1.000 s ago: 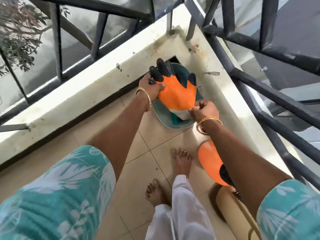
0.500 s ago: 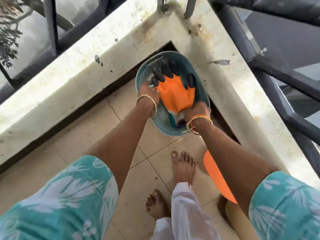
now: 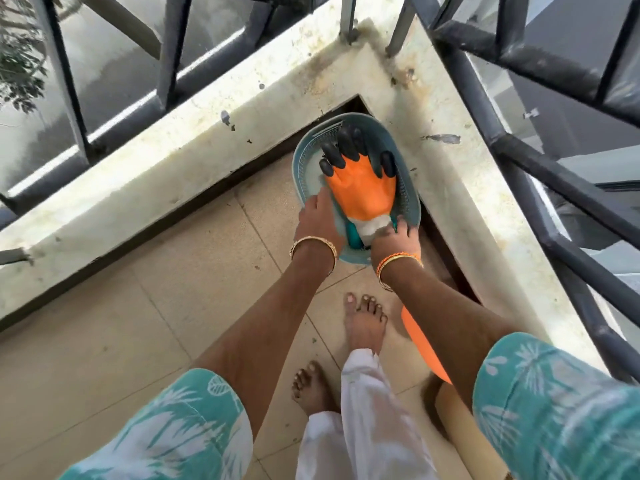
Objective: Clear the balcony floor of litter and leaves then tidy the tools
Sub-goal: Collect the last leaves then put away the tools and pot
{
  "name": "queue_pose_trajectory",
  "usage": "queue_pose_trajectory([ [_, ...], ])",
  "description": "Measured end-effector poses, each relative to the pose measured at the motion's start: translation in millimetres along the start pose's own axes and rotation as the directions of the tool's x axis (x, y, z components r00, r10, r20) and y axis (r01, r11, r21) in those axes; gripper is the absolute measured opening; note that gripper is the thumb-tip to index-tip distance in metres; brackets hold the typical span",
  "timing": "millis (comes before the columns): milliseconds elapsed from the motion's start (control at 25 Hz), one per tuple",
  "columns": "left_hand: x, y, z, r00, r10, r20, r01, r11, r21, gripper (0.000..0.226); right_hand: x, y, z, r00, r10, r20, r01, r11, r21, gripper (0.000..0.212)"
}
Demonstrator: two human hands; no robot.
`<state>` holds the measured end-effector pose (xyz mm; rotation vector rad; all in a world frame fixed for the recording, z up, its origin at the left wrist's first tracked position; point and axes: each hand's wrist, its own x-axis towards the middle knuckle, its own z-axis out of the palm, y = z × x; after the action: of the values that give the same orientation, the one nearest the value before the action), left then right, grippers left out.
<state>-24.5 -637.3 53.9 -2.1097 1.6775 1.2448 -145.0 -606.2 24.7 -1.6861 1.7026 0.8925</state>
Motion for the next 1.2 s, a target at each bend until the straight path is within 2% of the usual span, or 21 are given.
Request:
queue_pose_trajectory([
  [80, -21.5, -10.9, -6.3, 1.0, 0.018, 0.009, -0.019, 0.993, 0.113, 0.072, -16.9, 1.5, -0.3, 0.999, -0.023, -0.026, 0.022, 0.999, -0.035, 0.045],
  [240, -80.3, -16.6, -28.3, 1.0, 0.03, 0.0, -0.028, 0.956, 0.291, 0.069, -69.2, 2.8, -14.8, 0.975, -0.105, -0.196, 0.112, 0.993, 0.025, 0.048],
  [320, -113.2, -17.7, -42.1, 1.0, 0.009, 0.012, -0.012, 0.932, 0.363, 0.072, -99.9, 0.9, -26.2, 0.929, -0.156, -0.335, 0.189, 0.979, 0.069, 0.047],
  [440, -168.8, -17.8, -67.0, 0.999, -0.044, -0.006, 0.042, 0.913, 0.406, 0.079, -148.4, -5.2, -51.8, 0.849, -0.249, -0.467, 0.274, 0.962, -0.016, 0.048],
  [600, -246.0, -20.4, -102.0, 0.987, -0.148, -0.056, 0.158, 0.932, 0.325, 0.075, -213.8, -24.8, -94.2, 0.775, -0.371, -0.513, 0.374, 0.922, -0.101, 0.053],
  [760, -330.0, -38.1, -138.9, 0.95, -0.291, -0.115, 0.31, 0.924, 0.225, 0.073, -284.6, -62.5, -134.4, 0.731, -0.492, -0.472, 0.473, 0.865, -0.169, 0.05],
  [1000, -463.4, -85.5, -169.7, 0.829, -0.508, -0.232, 0.526, 0.85, 0.018, 0.075, -402.9, -142.1, -170.5, 0.556, -0.736, -0.387, 0.652, 0.674, -0.346, 0.037],
  [1120, -538.6, -115.5, -166.5, 0.747, -0.606, -0.274, 0.613, 0.787, -0.071, 0.076, -470.1, -178.0, -160.1, 0.468, -0.806, -0.362, 0.7, 0.589, -0.405, 0.033],
  [1200, -591.7, -137.7, -158.7, 0.684, -0.663, -0.305, 0.648, 0.744, -0.163, 0.077, -518.0, -204.3, -139.3, 0.38, -0.859, -0.343, 0.737, 0.505, -0.449, 0.032],
])
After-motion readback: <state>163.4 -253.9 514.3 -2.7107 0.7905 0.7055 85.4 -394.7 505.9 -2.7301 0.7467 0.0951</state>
